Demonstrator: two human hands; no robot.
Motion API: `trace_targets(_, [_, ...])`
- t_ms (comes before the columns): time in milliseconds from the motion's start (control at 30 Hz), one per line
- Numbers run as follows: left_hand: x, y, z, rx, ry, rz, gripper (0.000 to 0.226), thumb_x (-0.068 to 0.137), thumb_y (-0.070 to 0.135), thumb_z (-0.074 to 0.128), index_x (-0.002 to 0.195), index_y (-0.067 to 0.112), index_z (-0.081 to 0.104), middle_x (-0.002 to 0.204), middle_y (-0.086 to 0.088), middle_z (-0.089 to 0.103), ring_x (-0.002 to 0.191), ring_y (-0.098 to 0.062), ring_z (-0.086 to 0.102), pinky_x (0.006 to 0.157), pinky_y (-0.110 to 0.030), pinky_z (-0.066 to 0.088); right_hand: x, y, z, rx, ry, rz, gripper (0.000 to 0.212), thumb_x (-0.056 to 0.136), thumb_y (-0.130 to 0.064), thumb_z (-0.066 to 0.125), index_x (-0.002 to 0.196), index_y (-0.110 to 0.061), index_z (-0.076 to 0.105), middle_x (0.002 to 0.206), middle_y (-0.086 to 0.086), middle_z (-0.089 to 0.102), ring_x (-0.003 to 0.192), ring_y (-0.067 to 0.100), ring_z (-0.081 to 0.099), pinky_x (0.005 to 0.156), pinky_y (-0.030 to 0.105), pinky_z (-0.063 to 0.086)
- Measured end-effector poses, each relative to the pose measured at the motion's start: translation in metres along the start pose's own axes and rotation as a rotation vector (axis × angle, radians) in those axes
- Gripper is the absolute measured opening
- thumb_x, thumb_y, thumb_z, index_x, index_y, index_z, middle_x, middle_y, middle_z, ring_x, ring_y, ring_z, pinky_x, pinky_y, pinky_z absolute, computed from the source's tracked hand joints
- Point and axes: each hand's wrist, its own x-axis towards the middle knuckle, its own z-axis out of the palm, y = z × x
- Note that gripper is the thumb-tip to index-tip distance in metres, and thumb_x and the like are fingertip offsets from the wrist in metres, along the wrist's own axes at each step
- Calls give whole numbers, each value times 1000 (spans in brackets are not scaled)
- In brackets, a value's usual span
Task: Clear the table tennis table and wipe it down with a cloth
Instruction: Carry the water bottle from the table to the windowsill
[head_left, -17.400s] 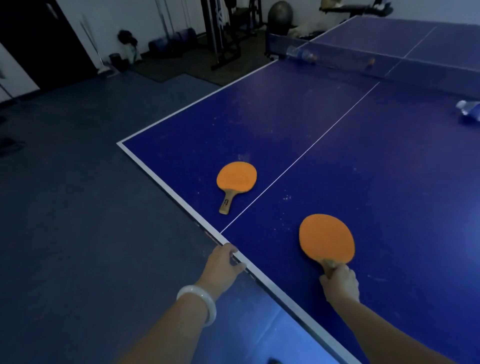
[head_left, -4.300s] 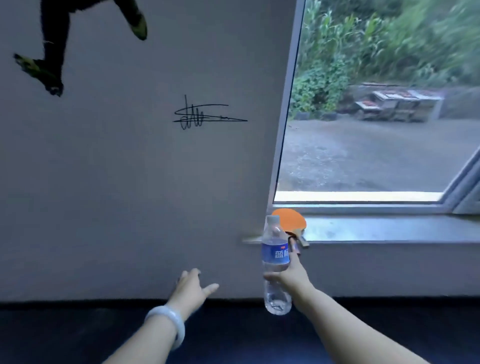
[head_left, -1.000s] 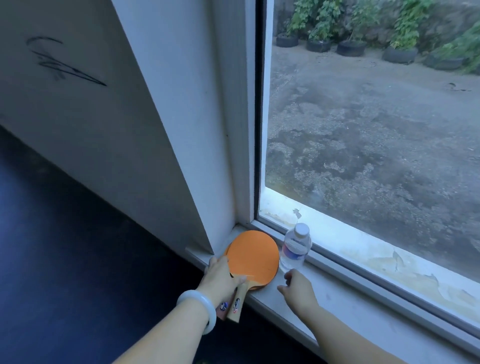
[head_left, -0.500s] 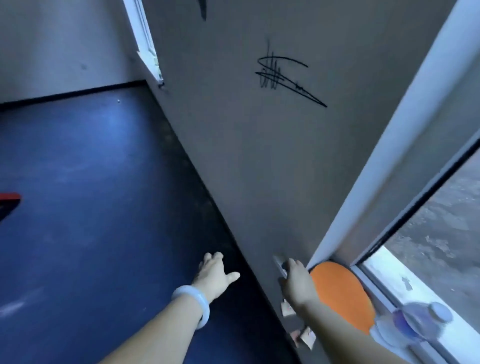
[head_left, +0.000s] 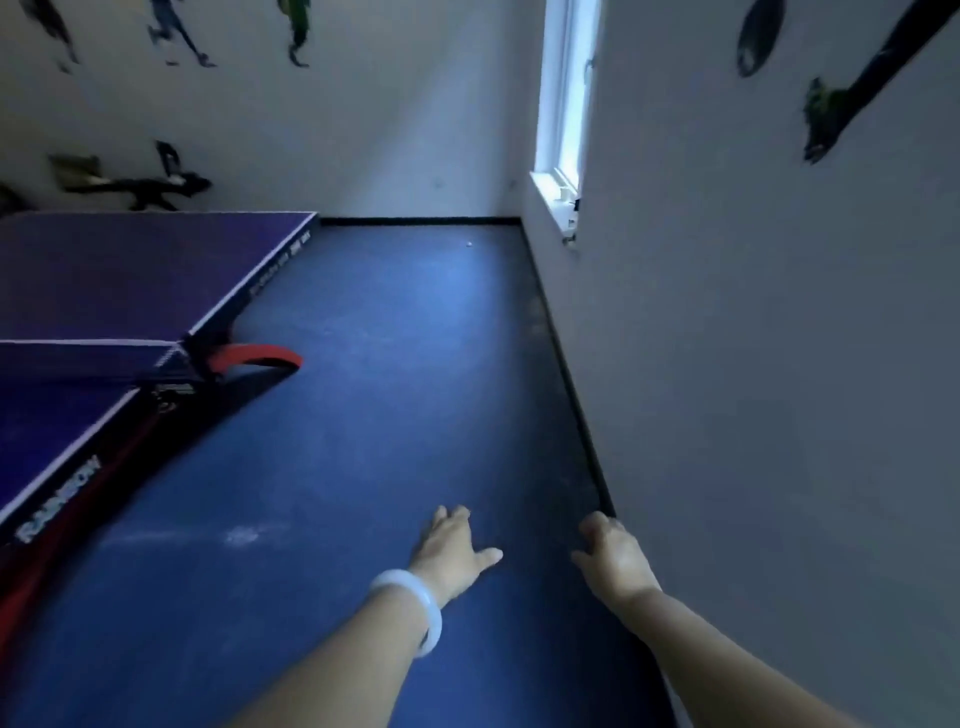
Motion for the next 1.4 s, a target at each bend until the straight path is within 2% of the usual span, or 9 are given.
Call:
trace_targets(133, [15,-54,-69,-49,122,-103,71,93,47,58,148,15,26,153,-8,20,141,-27,25,110,-40,35,45,-94,30,-28,-71,-189,23,91,-15,60,111,-7,52,113,7,53,99,24,55,86,32,46])
trace_targets(267, [21,-109,-123,-97,250,-229,73,93,47,57,148,13,24,154,-8,17,143,-26,22,112,-41,32,80,-183,67,-34,-182,-377,39,88,-17,66,124,-8,52,123,8,53,112,23,56,91,28,45])
trace_targets(433, [19,-165,-184,-152,402,-393,76,91,48,61,148,11,26,154,-13,21,142,-29,23,115,-40,27,118,-283,104,-41,-296,-588,43,89,-21,67,127,-9,51,126,9,54,114,21,57,94,26,43])
trace_targets(567, [6,-193,-230,-180,535,-526,78,89,51,61,147,12,28,149,-10,26,138,-27,30,111,-36,31,144,-362,119,-42,-381,-754,39,89,-17,66,124,-7,51,125,9,53,110,23,57,88,26,43])
trace_targets(733, [-9,-212,-272,-185,666,-677,67,88,51,63,136,13,38,138,-9,36,129,-27,39,108,-37,36,166,-445,132,-87,-441,-904,27,90,-18,64,111,-9,49,114,9,50,90,22,51,75,32,45])
trace_targets(833, [-18,-221,-291,-191,728,-747,66,87,49,64,136,12,39,134,-10,37,126,-28,41,106,-39,37,174,-485,140,-96,-466,-992,37,91,-22,65,122,-7,50,122,9,50,90,19,48,72,28,41])
trace_targets(967, [-34,-232,-307,-203,795,-819,67,89,47,64,139,12,37,134,-9,37,127,-28,40,106,-39,37,171,-526,150,-43,-523,-1055,39,90,-23,67,123,-8,54,123,8,54,102,23,55,79,25,40])
trace_targets(1167, [-54,-260,-318,-235,841,-874,68,89,46,63,142,13,34,136,-7,35,128,-26,37,107,-39,37,146,-564,185,-61,-619,-1103,38,92,-26,65,123,-9,52,107,2,54,85,18,55,75,30,47])
trace_targets(1400, [-73,-306,-335,-248,851,-911,71,90,48,62,144,12,33,140,-9,33,130,-28,37,107,-44,38,111,-596,218,-86,-677,-1158,38,95,-28,62,126,-9,50,121,5,51,90,17,52,73,25,41])
